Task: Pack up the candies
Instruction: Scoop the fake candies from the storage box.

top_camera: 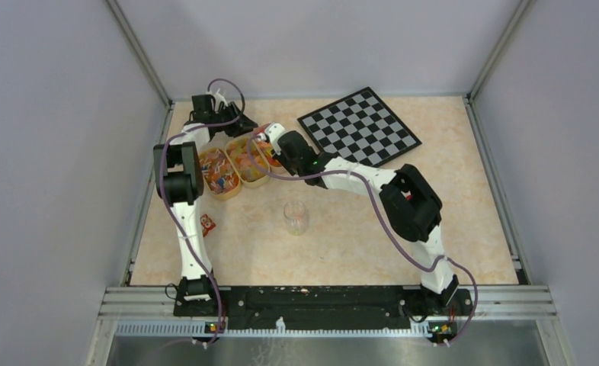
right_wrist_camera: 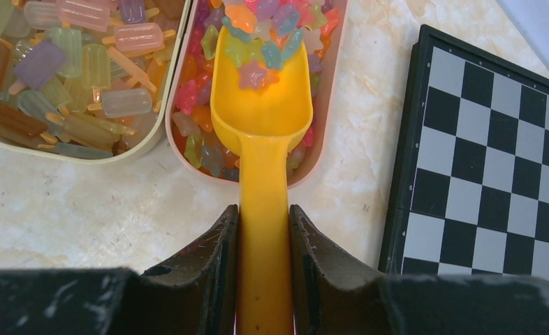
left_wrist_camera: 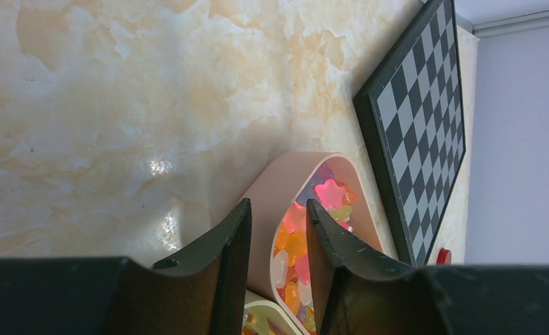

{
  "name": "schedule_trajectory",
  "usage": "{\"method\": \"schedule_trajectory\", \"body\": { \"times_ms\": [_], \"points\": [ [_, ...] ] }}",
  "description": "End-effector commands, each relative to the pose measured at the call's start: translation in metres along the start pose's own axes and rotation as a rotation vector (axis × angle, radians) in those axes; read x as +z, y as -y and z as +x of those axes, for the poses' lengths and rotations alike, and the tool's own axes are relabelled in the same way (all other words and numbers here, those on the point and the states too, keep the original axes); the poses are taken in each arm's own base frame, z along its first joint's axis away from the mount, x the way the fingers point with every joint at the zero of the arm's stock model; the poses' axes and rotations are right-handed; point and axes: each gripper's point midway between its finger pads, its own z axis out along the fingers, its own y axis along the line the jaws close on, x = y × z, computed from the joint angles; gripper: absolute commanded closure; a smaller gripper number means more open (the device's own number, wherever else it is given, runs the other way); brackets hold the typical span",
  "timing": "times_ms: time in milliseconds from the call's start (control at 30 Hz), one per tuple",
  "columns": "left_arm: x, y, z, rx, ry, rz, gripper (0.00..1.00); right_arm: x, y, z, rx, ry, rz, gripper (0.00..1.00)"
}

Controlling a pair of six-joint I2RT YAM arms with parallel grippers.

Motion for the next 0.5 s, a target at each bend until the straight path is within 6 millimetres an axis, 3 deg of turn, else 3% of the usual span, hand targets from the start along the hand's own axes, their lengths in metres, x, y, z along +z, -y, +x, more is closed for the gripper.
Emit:
{"method": "schedule_trajectory", "body": {
  "times_ms": [0,467],
  "points": [
    [0.0013,0.0076,-0.0096,0.029,0.019,0.039,0.6,-0.0099,0.0163,-0.0247,0.046,0.081,0.022,1.0],
    [0.0023,0.0043,-0.0051,0.02,0.007,0.033,0.61,-0.0032,0.0196,-0.0156,0.072,0.129,0.027,1.0]
  ]
}}
